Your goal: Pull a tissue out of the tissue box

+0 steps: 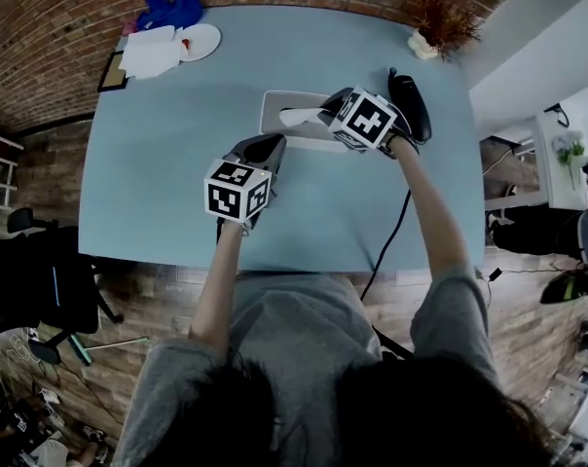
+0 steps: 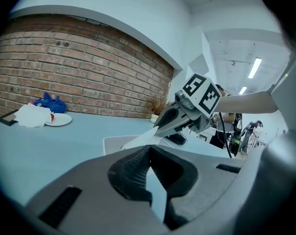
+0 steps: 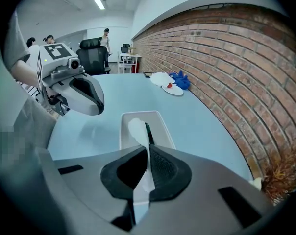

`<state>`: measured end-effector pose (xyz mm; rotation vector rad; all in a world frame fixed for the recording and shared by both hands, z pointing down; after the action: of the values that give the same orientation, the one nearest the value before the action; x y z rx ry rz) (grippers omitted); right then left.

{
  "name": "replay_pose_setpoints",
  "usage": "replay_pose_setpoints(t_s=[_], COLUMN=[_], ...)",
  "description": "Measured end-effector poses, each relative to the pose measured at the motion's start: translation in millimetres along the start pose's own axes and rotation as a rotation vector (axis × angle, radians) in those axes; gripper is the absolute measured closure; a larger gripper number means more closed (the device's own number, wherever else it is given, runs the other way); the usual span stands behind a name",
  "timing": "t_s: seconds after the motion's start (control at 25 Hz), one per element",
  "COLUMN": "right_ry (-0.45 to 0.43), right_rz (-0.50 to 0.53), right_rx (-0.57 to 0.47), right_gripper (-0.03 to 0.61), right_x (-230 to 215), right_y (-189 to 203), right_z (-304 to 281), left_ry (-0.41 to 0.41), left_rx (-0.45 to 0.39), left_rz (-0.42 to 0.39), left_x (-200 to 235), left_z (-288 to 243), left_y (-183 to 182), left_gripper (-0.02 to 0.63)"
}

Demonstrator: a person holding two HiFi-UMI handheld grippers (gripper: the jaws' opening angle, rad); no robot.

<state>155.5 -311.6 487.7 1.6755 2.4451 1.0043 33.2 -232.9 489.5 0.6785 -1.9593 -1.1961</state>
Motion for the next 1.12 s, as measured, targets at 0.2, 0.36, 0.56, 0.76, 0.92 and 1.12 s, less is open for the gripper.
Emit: replay_pose_setpoints(t_s=[0.2,0.36,0.56,0.76,0.92,1.12], right_ry=[0.01,0.018,0.021,0.034,0.046,0.061], right_rz=[-0.013,-0.054,-0.075,-0.091,-0.088,-0.107], right_rx=[-0.019,-0.058,-0.07,-0.103,-0.122,-0.152], right_gripper=[0.575,0.575,0.575,0.575,0.575,0.575], right_x=[-4,-12,-13,-13,-12,-10], right_y=[-5,-12,-8,-12,-13,-11], right_z=[6,18,24,32,39,47], left_ry=[0.004,0.0,0.0,0.0,-0.002,-0.004], left_rx=[-0.009,-0.022,-0.037,-0.052,-0.069,-0.092], left_rz=[-0.012,-0.023,-0.04,-0.061,-0.077,-0.098], left_x=[0,0,-3,-4,-7,-11], left_z=[0,2,3,5,7,10], left_y=[-6,-12,-20,-29,-36,-44], left_gripper=[0.611,0.611,0.611,0.611,0.611,0.611])
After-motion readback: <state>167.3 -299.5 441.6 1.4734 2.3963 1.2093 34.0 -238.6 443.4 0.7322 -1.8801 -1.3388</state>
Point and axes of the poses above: the fingertips, and each gripper's own axes: z backward along the fingers, x to its left, y out of its underside, the point moved 5 cm from there along z, backward along the fingers, and after that the axes turned 11 degrees about y, right-handed, at the moved point
